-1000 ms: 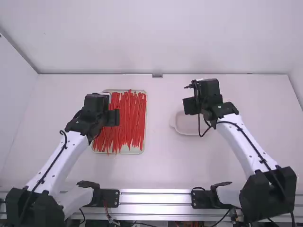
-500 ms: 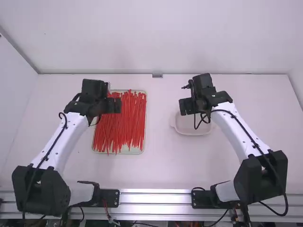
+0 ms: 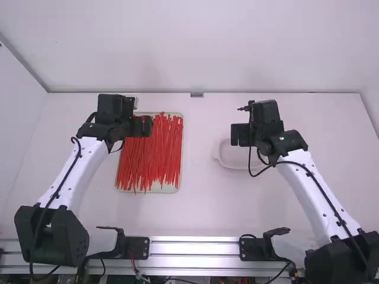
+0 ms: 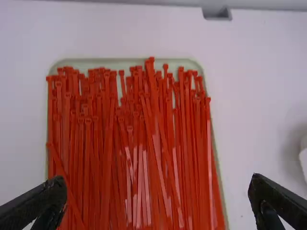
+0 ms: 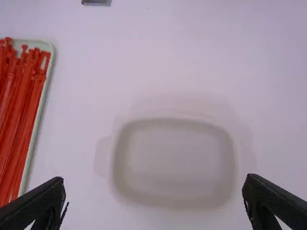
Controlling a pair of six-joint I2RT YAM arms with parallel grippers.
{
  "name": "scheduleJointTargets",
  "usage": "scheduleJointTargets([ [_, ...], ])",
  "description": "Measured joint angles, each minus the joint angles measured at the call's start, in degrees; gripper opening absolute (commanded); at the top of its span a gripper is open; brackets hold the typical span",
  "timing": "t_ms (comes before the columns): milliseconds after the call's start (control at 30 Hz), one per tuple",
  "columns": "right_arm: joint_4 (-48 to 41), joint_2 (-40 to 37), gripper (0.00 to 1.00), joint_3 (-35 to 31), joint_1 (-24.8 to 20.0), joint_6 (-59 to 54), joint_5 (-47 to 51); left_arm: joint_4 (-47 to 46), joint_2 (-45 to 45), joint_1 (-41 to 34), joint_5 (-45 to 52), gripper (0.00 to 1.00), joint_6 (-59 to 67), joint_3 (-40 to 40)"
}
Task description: Fasten the cable tie
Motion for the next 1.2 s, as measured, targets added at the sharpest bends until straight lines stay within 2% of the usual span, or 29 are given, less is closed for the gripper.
scheduleJointTargets([
  [167,5.81,-2.32,0.98,-4.83,0.00,0.00,-3.52,-0.50,0.02,0.02,0.33,0.99,-0.24,2.71],
  [367,8.98,-2.47,0.98,-7.52,0.00,-2.86,-10.40,-2.86,1.70,0.02,-0.11,0.99,-0.28,7.72],
  [567,10.97,-2.47,0.98,-8.33,0.00,-4.22,-12.59,-7.10,8.33,0.02,-0.11,0.99,-0.28,15.21],
  [733,10.43,-2.58,0.98,-8.37,0.00,-4.42,-13.42,-11.78,17.18,0.02,-0.09,0.99,-0.33,23.15],
  [933,8.85,-3.58,0.98,-8.48,0.00,-3.63,-13.44,-13.51,25.14,0.02,-0.72,0.99,-1.22,27.69],
  [1000,8.76,-3.98,0.98,-8.48,0.00,-3.32,-13.42,-13.38,27.28,0.02,-1.11,0.96,-1.64,28.44],
  [1100,8.33,-4.42,0.98,-8.48,0.00,-3.13,-13.42,-13.31,29.92,0.02,-1.16,0.80,-1.84,28.98],
  [1167,7.74,-4.76,0.98,-8.48,0.00,-3.02,-13.44,-12.94,31.85,0.02,-1.18,0.63,-2.10,28.98],
  [1200,7.67,-4.96,0.98,-8.48,0.00,-2.84,-13.44,-12.68,32.72,0.02,-1.18,0.59,-1.97,28.98],
])
